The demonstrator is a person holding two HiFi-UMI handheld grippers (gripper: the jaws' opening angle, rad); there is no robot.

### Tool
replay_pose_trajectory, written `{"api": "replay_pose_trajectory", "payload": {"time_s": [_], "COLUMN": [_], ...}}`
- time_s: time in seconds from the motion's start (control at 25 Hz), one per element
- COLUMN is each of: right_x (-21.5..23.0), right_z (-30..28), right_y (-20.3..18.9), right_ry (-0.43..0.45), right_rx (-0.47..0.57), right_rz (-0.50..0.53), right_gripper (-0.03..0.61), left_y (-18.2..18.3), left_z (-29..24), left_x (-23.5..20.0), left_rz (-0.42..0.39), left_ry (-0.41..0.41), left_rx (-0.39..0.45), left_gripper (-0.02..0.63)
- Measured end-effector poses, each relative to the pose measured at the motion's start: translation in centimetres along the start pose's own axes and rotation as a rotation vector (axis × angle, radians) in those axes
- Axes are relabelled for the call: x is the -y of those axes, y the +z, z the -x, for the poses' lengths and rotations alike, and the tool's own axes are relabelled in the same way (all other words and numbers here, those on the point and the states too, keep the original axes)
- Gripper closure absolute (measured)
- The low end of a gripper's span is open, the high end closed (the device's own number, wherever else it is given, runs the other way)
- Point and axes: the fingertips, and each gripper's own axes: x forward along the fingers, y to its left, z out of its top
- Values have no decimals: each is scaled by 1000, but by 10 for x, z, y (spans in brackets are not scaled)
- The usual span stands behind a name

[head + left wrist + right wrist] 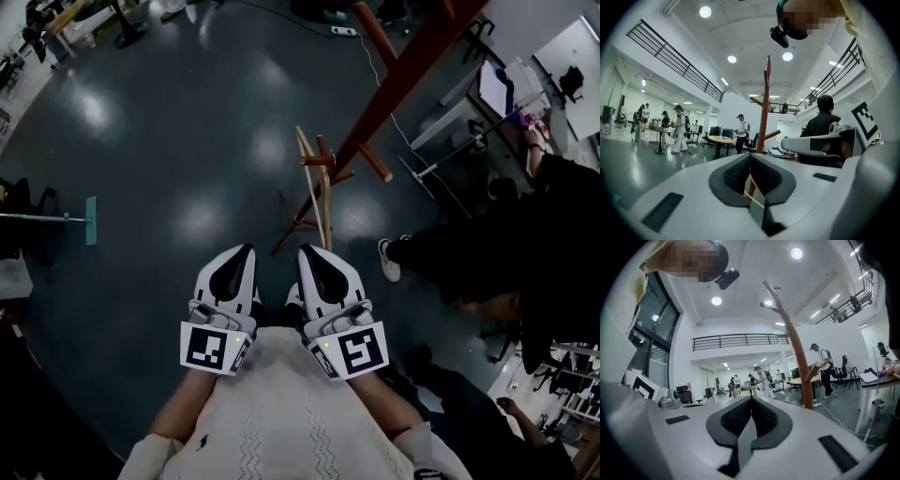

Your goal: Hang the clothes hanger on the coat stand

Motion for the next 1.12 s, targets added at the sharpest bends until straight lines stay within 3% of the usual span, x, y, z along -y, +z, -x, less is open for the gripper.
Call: {"api": "replay_pose_trajectory", "payload": {"time_s": [0.24, 0.52, 1.12], "right_x": [-22, -24, -8], "right_z": [-6, -9, -4], "right_y": [0, -9, -15], "right_ry": [82, 101, 76], "right_rx": [-6, -48, -80], "right_rz": [20, 14, -11], "right_gripper": [560, 560, 560], "left_y": [14, 13, 7], "left_z": [10, 16, 5], "left_x": [0, 0, 14], "left_rz": [-19, -14, 2], "left_ry": [73, 102, 58], "left_rx": [46, 40, 29], "left_gripper": [601, 601, 601]}}
